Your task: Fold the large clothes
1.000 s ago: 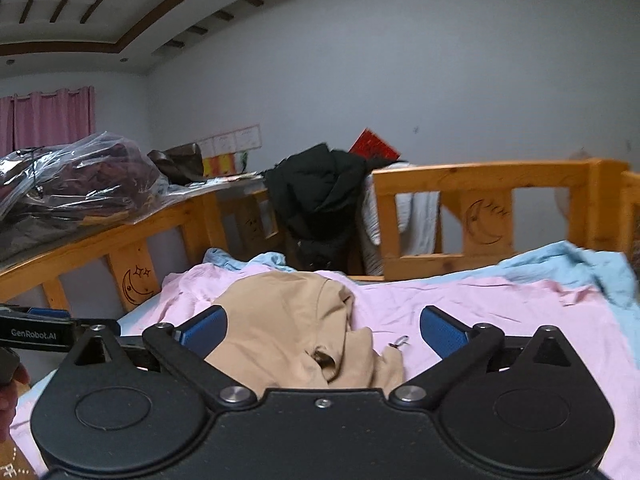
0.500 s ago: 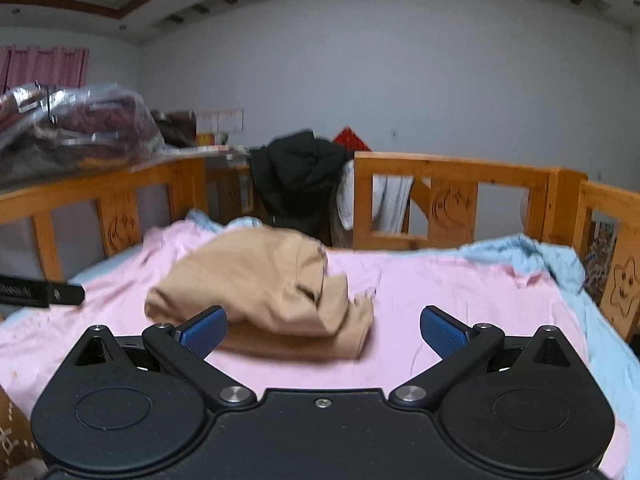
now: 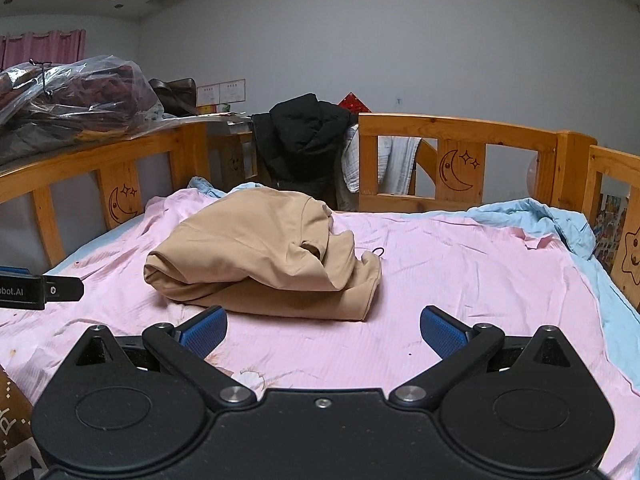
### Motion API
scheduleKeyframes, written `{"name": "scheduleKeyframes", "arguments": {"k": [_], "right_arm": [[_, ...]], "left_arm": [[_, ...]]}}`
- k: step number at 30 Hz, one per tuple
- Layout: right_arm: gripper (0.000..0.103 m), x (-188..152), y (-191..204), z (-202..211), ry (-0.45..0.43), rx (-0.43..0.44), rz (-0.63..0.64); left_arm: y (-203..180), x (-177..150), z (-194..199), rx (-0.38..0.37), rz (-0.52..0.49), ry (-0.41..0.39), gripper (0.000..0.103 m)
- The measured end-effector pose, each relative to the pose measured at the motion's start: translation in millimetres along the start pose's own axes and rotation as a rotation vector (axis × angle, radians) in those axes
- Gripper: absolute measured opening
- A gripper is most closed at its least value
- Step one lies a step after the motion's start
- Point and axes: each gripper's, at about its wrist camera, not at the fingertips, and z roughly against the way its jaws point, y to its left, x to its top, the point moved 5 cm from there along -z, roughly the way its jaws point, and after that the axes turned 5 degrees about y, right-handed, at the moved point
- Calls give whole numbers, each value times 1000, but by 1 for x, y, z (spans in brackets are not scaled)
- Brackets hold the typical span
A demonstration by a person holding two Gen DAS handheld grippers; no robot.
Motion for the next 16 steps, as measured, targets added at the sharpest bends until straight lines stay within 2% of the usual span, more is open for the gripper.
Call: {"name": "scheduleKeyframes", "arguments": {"k": [8,16], "right_arm": [[102,0,0,0,0,0,-1],[102,-2,0,-2,14,2,2]], "left_arm": [[3,-2,-3,9,44,46,102],[6,-3,-8,21,45,52,102]]}}
